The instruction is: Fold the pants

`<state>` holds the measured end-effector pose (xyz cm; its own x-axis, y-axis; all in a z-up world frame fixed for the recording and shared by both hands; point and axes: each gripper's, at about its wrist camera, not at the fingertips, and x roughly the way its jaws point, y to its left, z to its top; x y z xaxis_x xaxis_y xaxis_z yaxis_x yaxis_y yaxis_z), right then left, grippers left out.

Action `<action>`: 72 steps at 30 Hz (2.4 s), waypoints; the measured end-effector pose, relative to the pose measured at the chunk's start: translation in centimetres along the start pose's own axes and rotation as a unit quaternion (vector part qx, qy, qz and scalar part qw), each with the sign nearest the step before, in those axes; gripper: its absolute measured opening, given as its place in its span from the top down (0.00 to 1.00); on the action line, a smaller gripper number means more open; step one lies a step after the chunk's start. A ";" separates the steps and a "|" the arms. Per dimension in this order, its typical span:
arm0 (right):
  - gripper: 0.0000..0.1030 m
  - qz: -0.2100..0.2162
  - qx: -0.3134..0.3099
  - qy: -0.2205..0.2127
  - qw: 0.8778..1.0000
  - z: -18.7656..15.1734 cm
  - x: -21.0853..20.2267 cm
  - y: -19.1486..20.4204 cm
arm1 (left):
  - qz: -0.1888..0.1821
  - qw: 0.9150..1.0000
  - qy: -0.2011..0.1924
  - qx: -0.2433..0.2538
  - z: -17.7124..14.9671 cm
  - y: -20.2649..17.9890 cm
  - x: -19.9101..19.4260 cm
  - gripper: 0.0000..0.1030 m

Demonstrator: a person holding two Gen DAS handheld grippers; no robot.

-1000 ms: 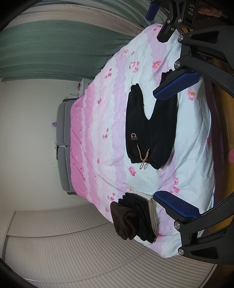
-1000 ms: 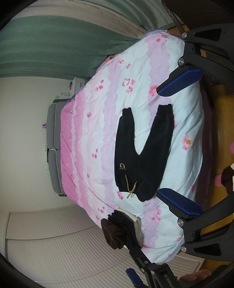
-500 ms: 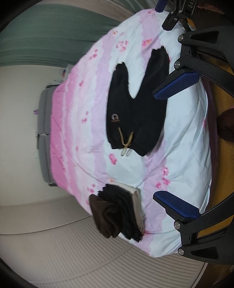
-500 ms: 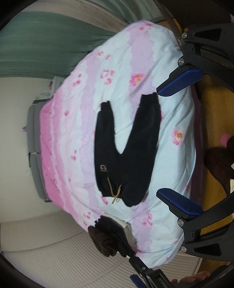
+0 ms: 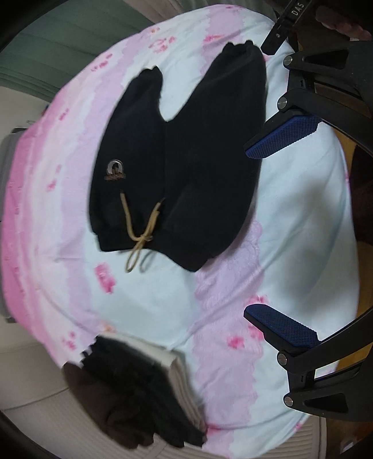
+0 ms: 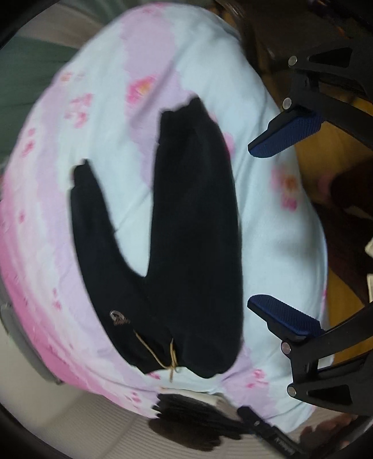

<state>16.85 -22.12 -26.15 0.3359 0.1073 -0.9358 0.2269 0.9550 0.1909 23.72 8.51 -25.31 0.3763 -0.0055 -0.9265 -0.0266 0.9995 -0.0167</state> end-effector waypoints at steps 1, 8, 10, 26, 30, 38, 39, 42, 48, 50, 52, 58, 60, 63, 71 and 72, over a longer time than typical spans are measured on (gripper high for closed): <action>0.08 0.002 0.014 0.010 1.000 0.2 1.2 0.0 | -0.005 1.000 0.012 0.002 0.3 0.0 1.3 0.00; 0.18 0.040 0.072 0.087 0.993 0.8 8.7 0.2 | -0.026 0.996 0.085 -0.012 0.3 -0.3 8.6 0.01; 0.20 0.054 0.082 0.107 0.989 0.9 10.4 0.3 | -0.046 0.993 0.105 -0.040 0.4 0.1 9.8 0.01; 0.77 0.085 0.135 0.152 0.975 4.9 13.6 -0.6 | -0.082 0.978 0.151 -0.117 2.8 0.3 10.5 0.68; 0.81 0.106 0.135 0.129 0.977 6.3 10.4 -1.0 | -0.077 0.980 0.138 -0.118 3.3 0.6 8.0 0.75; 0.83 0.151 0.073 0.059 0.984 11.1 1.8 1.3 | -0.061 0.981 0.105 -0.153 6.6 1.2 2.8 0.80; 0.83 0.157 0.067 0.054 0.984 11.8 1.3 1.8 | -0.054 0.981 0.101 -0.156 7.2 1.3 2.5 0.80; 0.83 0.171 0.058 0.056 0.982 14.3 0.3 2.5 | -0.048 0.980 0.095 -0.167 8.2 0.7 2.6 0.81; 0.83 0.165 0.045 0.068 0.983 19.9 1.9 4.2 | -0.036 0.981 0.078 -0.171 13.8 0.2 4.1 0.82; 0.83 0.167 0.044 0.067 0.983 21.5 2.2 4.3 | -0.028 0.982 0.070 -0.171 15.8 0.0 5.0 0.82; 0.83 0.167 0.041 0.064 0.983 23.7 3.5 4.7 | -0.022 0.982 0.069 -0.176 17.3 0.1 6.2 0.82; 0.84 0.148 0.043 0.079 0.985 29.6 10.3 6.5 | 0.008 0.976 0.102 -0.193 21.3 0.1 12.2 0.82; 0.84 0.144 0.045 0.083 0.985 30.9 12.3 6.9 | 0.016 0.974 0.115 -0.196 22.2 0.2 14.0 0.82; 0.84 0.134 0.036 0.086 0.987 32.3 14.5 7.5 | 0.025 0.971 0.130 -0.198 23.3 0.3 16.2 0.82; 0.62 0.106 0.021 0.089 0.990 33.8 17.6 8.7 | -0.012 0.970 0.161 -0.180 25.4 0.2 18.1 0.46; 0.57 0.105 0.015 0.081 0.991 33.8 17.2 8.8 | -0.042 0.970 0.150 -0.187 25.5 0.4 17.3 0.30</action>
<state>55.53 -21.27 -30.55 0.2272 0.3475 -0.9097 0.1966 0.8986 0.3923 53.87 9.58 -31.79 0.1073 -0.1503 -0.9828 -0.3620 0.9148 -0.1794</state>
